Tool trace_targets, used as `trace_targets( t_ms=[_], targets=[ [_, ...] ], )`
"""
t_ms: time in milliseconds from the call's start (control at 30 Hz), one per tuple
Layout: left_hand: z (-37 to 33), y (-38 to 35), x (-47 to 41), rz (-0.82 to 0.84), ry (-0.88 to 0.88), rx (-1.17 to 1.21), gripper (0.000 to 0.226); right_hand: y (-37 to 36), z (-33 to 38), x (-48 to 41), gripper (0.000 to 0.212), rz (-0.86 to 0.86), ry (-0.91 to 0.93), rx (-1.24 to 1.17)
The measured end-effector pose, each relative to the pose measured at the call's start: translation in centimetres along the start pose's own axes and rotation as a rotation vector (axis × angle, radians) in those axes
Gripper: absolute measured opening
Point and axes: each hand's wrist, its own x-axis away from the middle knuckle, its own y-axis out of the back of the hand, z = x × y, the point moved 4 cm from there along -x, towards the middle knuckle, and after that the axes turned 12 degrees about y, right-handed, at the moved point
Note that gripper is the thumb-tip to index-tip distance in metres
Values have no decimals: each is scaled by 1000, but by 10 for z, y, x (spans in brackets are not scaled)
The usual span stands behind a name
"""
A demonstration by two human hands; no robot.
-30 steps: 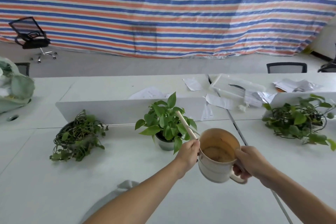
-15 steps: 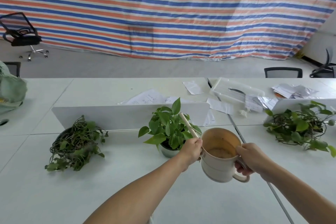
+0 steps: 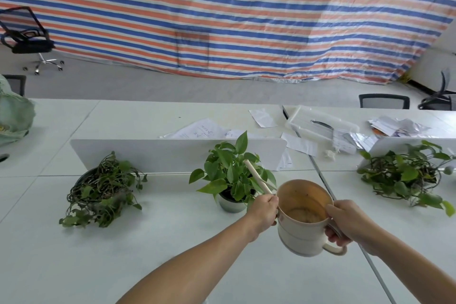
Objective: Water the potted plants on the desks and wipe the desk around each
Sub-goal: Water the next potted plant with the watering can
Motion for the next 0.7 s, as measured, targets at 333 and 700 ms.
trace_targets(
  t_ms=[333,700],
  targets=[
    [-6,-15,-1,33,5,-7,28,12,-6,5,23,-21,-23,31],
    [-30,-8,-10,41,16,6,26,18,10,-13,23,-62,-16,31]
  ],
)
